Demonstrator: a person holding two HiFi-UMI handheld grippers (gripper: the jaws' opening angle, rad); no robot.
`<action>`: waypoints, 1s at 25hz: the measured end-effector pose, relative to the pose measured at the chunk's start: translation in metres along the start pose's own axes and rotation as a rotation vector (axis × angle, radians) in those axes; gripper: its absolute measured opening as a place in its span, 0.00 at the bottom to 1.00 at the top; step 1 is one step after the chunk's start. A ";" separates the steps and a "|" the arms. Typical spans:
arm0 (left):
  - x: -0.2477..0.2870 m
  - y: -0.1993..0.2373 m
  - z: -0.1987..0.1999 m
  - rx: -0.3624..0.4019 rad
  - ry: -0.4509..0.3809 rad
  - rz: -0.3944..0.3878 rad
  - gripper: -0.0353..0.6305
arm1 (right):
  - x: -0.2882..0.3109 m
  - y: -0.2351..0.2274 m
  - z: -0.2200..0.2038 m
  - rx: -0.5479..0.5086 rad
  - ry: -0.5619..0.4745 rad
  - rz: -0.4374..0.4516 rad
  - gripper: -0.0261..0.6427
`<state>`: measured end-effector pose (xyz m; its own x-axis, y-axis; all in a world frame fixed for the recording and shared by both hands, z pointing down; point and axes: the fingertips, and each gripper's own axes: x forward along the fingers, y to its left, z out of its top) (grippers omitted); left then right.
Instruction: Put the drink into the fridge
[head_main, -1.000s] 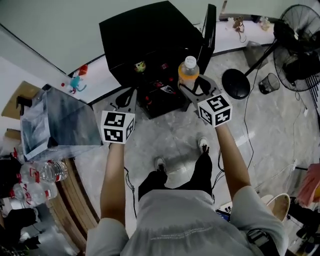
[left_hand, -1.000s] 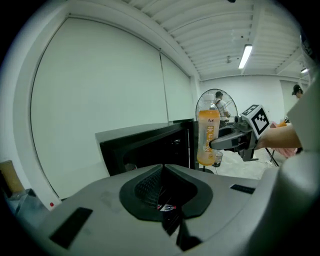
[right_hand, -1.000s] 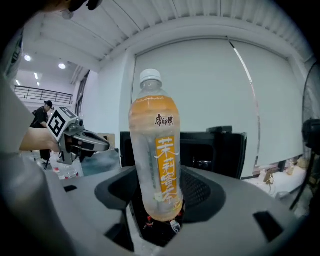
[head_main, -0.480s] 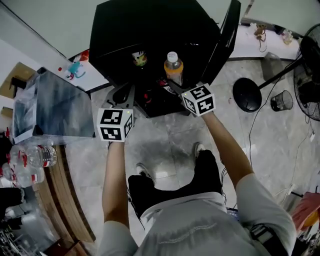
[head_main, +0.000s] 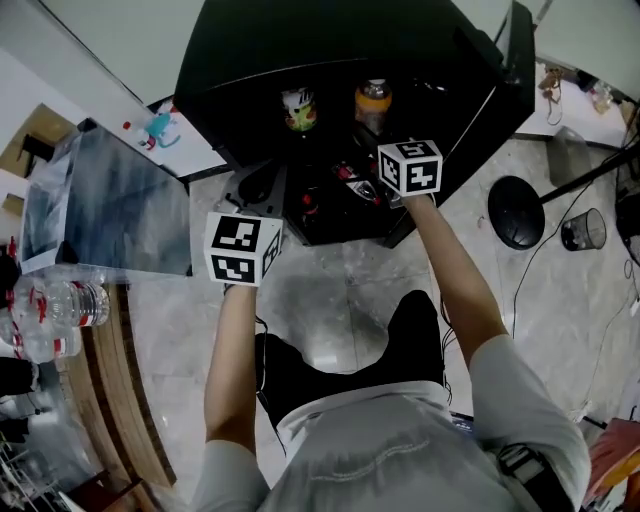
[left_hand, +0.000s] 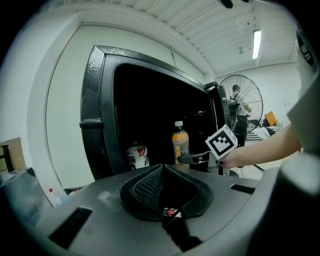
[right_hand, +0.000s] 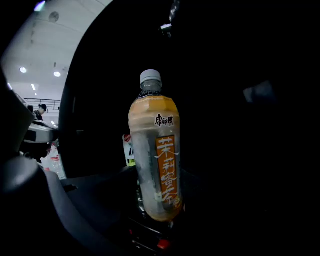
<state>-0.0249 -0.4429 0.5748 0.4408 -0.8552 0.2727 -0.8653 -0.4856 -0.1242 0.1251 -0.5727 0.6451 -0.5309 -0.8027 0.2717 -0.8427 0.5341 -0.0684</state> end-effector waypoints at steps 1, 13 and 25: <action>0.004 0.000 -0.002 0.005 -0.007 -0.002 0.08 | 0.008 -0.004 0.000 -0.002 -0.007 -0.012 0.44; 0.038 -0.019 -0.034 0.023 -0.030 -0.031 0.08 | 0.077 -0.037 -0.010 -0.026 -0.040 -0.071 0.44; 0.021 -0.016 -0.026 0.053 0.007 -0.047 0.08 | 0.071 -0.029 -0.014 -0.010 0.000 -0.097 0.61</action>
<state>-0.0080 -0.4479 0.6075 0.4788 -0.8299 0.2862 -0.8298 -0.5343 -0.1612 0.1127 -0.6417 0.6799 -0.4472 -0.8508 0.2762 -0.8890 0.4569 -0.0318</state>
